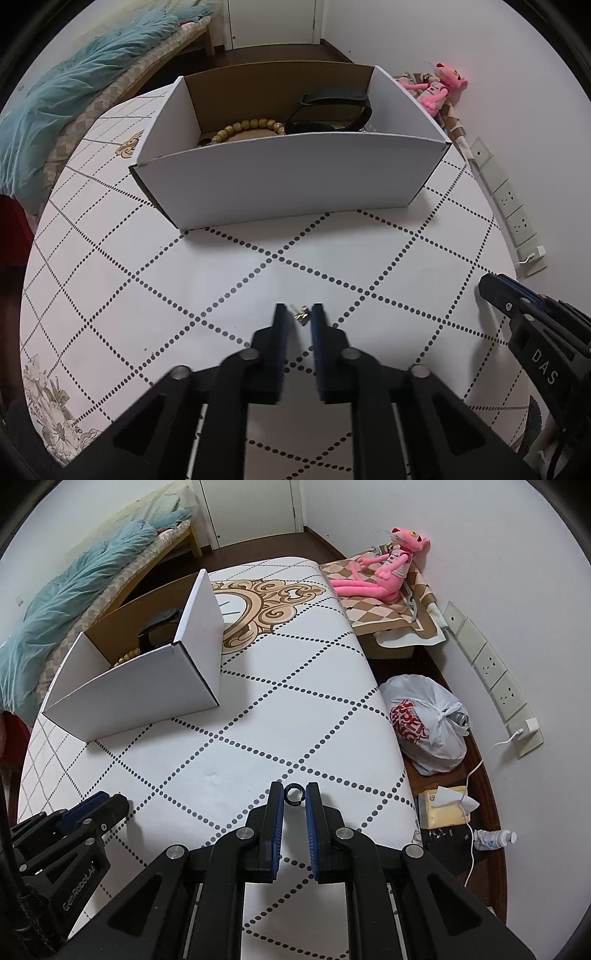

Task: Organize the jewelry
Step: 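Grasp the small gold earring with the left gripper while the right gripper grasps a small silver ring, then lower the earring into the box with the left gripper while the right gripper drops the silver ring in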

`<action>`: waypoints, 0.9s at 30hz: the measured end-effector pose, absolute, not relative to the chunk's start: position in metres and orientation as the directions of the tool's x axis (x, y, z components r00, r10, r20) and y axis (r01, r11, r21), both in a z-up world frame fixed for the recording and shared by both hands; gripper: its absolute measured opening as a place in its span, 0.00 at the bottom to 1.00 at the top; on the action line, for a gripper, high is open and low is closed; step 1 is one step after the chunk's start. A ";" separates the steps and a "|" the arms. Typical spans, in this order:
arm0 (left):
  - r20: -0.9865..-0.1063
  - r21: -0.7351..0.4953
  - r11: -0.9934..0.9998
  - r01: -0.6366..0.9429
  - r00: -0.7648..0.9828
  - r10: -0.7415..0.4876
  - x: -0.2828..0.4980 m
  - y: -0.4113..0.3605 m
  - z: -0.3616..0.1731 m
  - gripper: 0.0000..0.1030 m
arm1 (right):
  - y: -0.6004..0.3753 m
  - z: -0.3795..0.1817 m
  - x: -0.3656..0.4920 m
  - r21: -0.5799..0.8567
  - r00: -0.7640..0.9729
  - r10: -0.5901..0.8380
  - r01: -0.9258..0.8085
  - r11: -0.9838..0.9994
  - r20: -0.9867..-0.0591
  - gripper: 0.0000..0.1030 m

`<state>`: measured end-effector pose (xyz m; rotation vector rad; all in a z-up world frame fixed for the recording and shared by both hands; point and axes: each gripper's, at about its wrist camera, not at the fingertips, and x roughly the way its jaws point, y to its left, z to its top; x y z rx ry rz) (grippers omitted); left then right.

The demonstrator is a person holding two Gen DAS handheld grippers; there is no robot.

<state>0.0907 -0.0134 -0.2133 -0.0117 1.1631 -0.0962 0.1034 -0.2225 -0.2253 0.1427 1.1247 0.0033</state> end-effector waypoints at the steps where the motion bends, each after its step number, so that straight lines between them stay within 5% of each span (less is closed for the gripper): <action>1: -0.915 -0.062 0.995 0.072 0.393 -0.085 0.091 -0.013 -0.213 0.07 | -0.222 -0.224 0.103 0.117 0.434 0.076 0.068 0.991 -0.898 0.12; 15: -0.867 -0.157 0.984 0.084 0.465 -0.178 0.103 0.011 -0.150 0.05 | -0.216 -0.173 0.113 0.205 0.509 0.161 0.032 0.978 -0.846 0.12; 27: -0.874 -0.266 0.962 0.068 0.403 -0.270 0.213 0.057 -0.113 0.05 | -0.164 -0.144 0.226 0.422 0.376 0.428 -0.103 0.901 -0.822 0.12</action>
